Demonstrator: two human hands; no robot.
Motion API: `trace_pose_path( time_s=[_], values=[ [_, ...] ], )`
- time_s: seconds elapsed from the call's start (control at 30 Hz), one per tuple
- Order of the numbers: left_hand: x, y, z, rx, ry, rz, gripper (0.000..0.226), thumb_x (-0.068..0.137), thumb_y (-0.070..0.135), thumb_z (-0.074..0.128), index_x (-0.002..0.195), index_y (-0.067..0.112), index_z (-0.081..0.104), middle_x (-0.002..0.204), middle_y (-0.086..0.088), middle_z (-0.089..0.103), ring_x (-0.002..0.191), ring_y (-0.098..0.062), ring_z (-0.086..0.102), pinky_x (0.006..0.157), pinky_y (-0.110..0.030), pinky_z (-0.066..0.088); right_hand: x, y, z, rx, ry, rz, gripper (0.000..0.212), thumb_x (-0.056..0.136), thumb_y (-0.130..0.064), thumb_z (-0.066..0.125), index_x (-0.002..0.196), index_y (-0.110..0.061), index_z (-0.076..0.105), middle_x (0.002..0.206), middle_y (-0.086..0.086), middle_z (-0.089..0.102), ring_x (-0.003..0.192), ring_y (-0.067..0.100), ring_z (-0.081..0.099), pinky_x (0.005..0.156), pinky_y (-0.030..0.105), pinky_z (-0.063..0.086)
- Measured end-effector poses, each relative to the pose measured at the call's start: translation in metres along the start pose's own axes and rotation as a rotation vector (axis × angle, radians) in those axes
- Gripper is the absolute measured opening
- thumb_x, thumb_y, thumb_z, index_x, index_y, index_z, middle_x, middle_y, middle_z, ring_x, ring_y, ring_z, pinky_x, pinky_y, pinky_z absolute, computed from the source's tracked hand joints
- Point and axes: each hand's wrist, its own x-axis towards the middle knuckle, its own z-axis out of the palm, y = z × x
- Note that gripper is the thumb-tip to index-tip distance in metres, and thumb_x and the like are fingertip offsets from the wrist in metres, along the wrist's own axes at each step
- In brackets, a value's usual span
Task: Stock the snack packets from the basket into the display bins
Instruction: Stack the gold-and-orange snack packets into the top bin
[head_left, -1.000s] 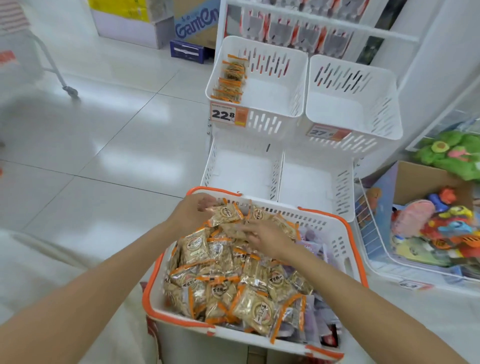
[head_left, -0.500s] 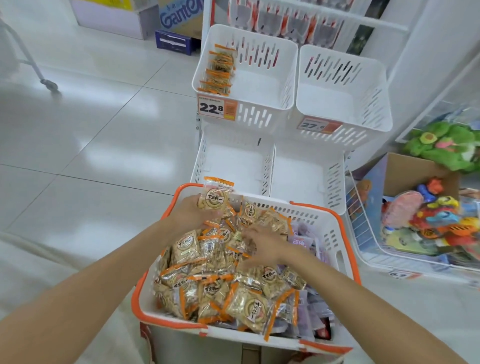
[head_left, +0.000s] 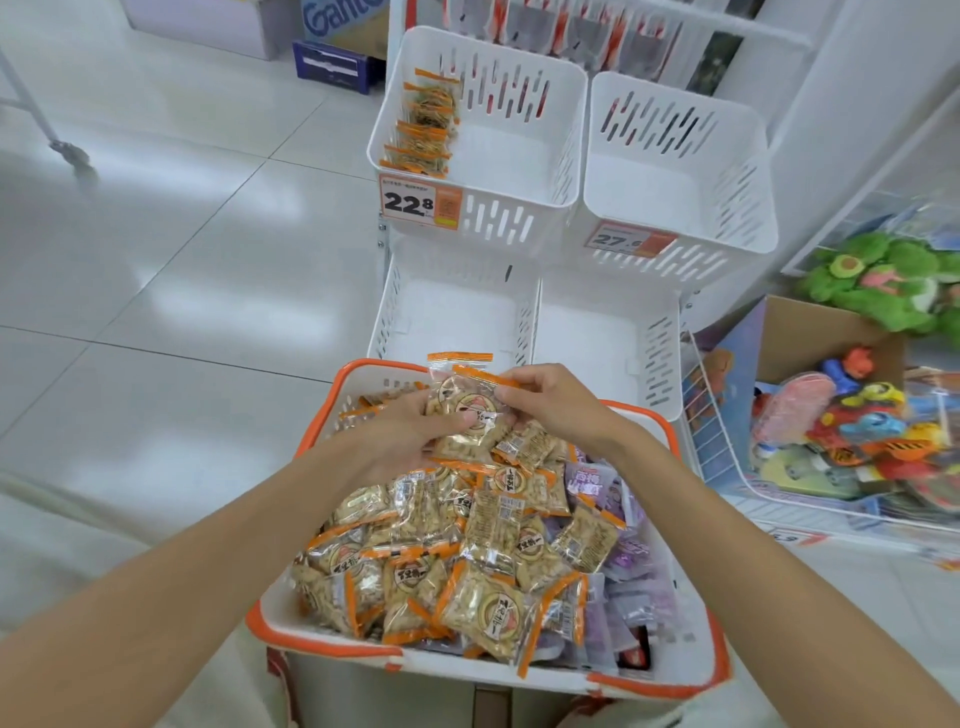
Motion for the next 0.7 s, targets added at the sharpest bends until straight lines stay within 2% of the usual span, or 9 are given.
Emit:
trace_pose_path(
  time_s=[0.1, 0.2, 0.27, 0.33, 0.47, 0.5, 0.57, 0.63, 0.7],
  values=[
    [0.0, 0.001, 0.005, -0.027, 0.076, 0.019, 0.066, 0.083, 0.023, 0.072, 0.142, 0.011, 0.044, 0.122, -0.008, 0.067, 0.121, -0.025, 0.056, 0.1, -0.052, 0.049, 0.006, 0.022, -0.007, 0.084, 0.147, 0.069, 0.02, 0.099, -0.021, 0.057, 0.108, -0.008, 0.069, 0.094, 0.007, 0.069, 0.085, 0.016, 0.065, 0.081, 0.033, 0.054],
    [-0.001, -0.002, -0.003, -0.164, 0.169, 0.021, 0.091, 0.081, 0.019, 0.072, 0.155, 0.024, 0.019, 0.159, -0.014, 0.019, 0.144, -0.032, 0.029, 0.077, -0.047, 0.06, 0.01, 0.075, -0.005, -0.263, 0.218, 0.213, 0.04, 0.096, -0.032, 0.06, 0.132, -0.014, 0.057, 0.13, 0.004, 0.059, 0.118, 0.022, 0.057, 0.093, 0.03, 0.044],
    [-0.003, -0.004, -0.008, -0.218, 0.174, 0.021, 0.095, 0.08, 0.019, 0.073, 0.156, 0.025, 0.016, 0.16, -0.008, 0.023, 0.135, -0.026, 0.044, 0.074, -0.046, 0.06, 0.007, 0.103, 0.007, -0.43, 0.053, 0.282, 0.065, 0.091, -0.044, 0.066, 0.146, -0.017, 0.044, 0.149, 0.003, 0.044, 0.133, 0.024, 0.044, 0.104, 0.033, 0.038],
    [-0.005, -0.006, -0.01, -0.213, 0.2, 0.019, 0.09, 0.086, 0.017, 0.07, 0.156, 0.021, 0.015, 0.152, -0.004, 0.036, 0.116, -0.018, 0.056, 0.076, -0.046, 0.06, 0.007, 0.117, 0.018, -0.645, -0.035, 0.237, 0.066, 0.09, -0.045, 0.066, 0.146, -0.018, 0.043, 0.152, 0.004, 0.04, 0.138, 0.026, 0.037, 0.111, 0.039, 0.035],
    [-0.005, -0.011, -0.013, -0.214, 0.265, 0.001, 0.089, 0.085, 0.017, 0.071, 0.155, 0.022, 0.017, 0.158, -0.013, 0.024, 0.138, -0.034, 0.039, 0.078, -0.049, 0.06, 0.012, 0.104, 0.012, -0.683, 0.072, 0.145, 0.031, 0.104, -0.021, 0.043, 0.13, -0.017, 0.059, 0.127, 0.004, 0.062, 0.105, 0.022, 0.061, 0.089, 0.036, 0.049],
    [-0.005, -0.011, -0.014, -0.208, 0.281, -0.003, 0.086, 0.084, 0.017, 0.071, 0.154, 0.02, 0.021, 0.159, -0.016, 0.019, 0.141, -0.037, 0.033, 0.077, -0.049, 0.06, 0.013, 0.096, 0.006, -0.628, 0.137, 0.144, 0.03, 0.105, -0.019, 0.039, 0.123, -0.017, 0.062, 0.116, 0.005, 0.066, 0.086, 0.019, 0.063, 0.079, 0.035, 0.051],
    [-0.004, -0.011, -0.017, -0.196, 0.309, 0.005, 0.077, 0.085, 0.017, 0.071, 0.15, 0.018, 0.029, 0.156, -0.016, 0.029, 0.138, -0.036, 0.04, 0.074, -0.045, 0.061, 0.017, 0.077, -0.009, -0.504, 0.311, 0.097, 0.027, 0.104, -0.013, 0.039, 0.106, -0.013, 0.066, 0.096, 0.005, 0.068, 0.061, 0.009, 0.054, 0.06, 0.027, 0.047],
    [-0.004, -0.01, -0.018, -0.212, 0.32, 0.03, 0.071, 0.087, 0.017, 0.07, 0.146, 0.02, 0.032, 0.151, -0.009, 0.039, 0.131, -0.031, 0.049, 0.074, -0.045, 0.06, 0.019, 0.054, -0.021, -0.381, 0.398, 0.036, 0.026, 0.102, -0.008, 0.041, 0.099, -0.012, 0.067, 0.088, 0.002, 0.066, 0.058, 0.006, 0.056, 0.054, 0.015, 0.042],
    [-0.003, -0.009, -0.018, -0.222, 0.339, 0.035, 0.077, 0.088, 0.018, 0.07, 0.151, 0.023, 0.027, 0.155, -0.012, 0.034, 0.135, -0.034, 0.044, 0.078, -0.049, 0.06, 0.02, 0.037, -0.025, -0.227, 0.37, 0.014, 0.026, 0.102, -0.006, 0.042, 0.097, -0.012, 0.067, 0.089, 0.006, 0.066, 0.058, 0.013, 0.062, 0.053, 0.018, 0.05]
  ],
)
